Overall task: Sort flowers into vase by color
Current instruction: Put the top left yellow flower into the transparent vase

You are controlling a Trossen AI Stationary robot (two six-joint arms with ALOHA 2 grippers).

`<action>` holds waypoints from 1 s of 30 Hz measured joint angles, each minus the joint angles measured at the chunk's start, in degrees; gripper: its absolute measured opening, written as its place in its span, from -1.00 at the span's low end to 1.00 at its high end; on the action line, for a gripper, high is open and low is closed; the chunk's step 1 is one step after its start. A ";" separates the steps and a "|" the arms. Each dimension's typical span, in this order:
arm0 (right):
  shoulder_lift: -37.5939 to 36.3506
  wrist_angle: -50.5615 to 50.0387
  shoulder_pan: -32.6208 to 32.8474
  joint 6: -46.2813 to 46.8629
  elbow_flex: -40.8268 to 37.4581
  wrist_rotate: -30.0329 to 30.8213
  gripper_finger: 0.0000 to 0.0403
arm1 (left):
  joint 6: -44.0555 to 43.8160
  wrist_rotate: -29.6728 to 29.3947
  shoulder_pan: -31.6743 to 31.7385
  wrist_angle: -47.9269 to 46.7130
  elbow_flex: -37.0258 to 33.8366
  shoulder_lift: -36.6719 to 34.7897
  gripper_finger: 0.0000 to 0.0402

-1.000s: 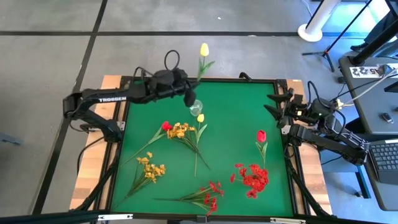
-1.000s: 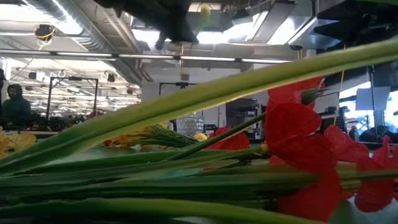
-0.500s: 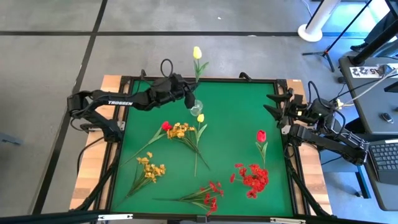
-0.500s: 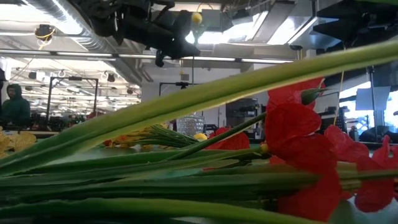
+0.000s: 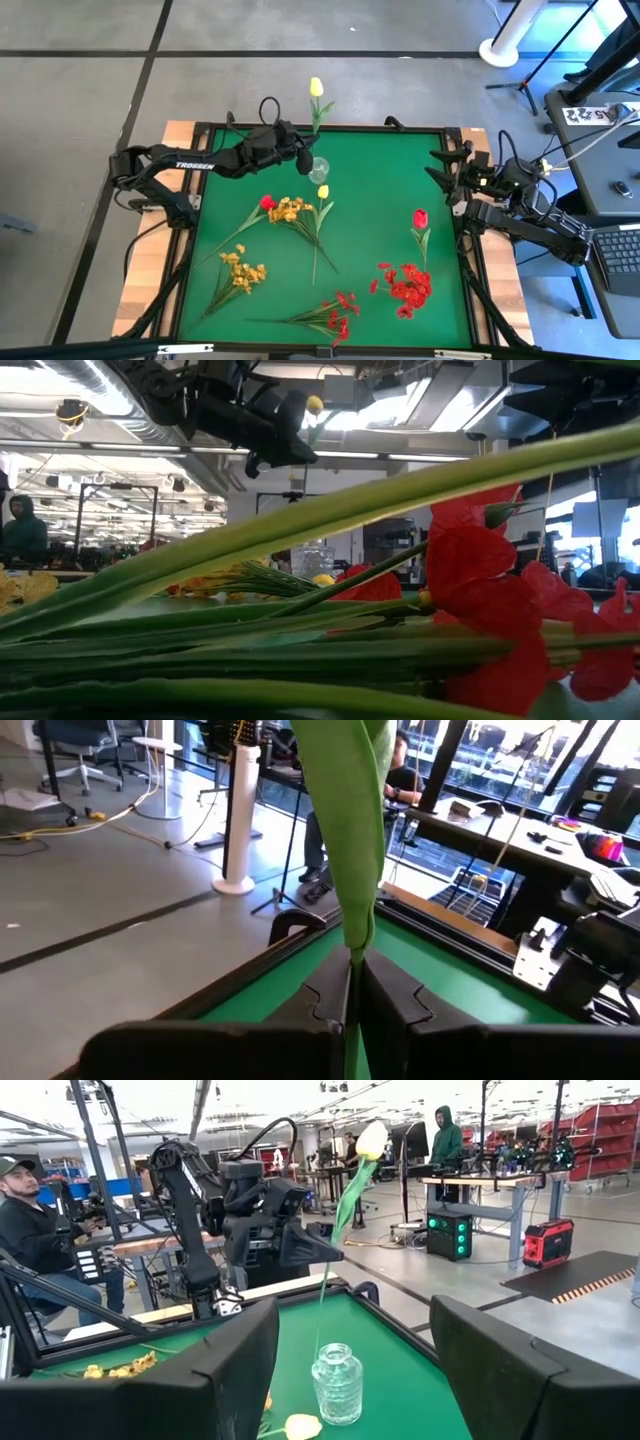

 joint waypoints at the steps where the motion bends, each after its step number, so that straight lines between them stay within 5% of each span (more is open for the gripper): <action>1: 0.00 0.14 0.00 -0.01 0.00 0.00 0.28 | -0.02 -0.01 0.07 0.01 0.00 0.00 -0.94; 19: 0.00 0.81 0.00 0.31 0.00 -0.03 0.28 | 2.94 -0.05 1.95 5.78 0.03 -0.04 -0.98; 30: 0.00 2.29 0.00 0.35 0.00 -0.04 0.28 | 0.00 2.69 3.88 7.10 0.07 6.49 -0.98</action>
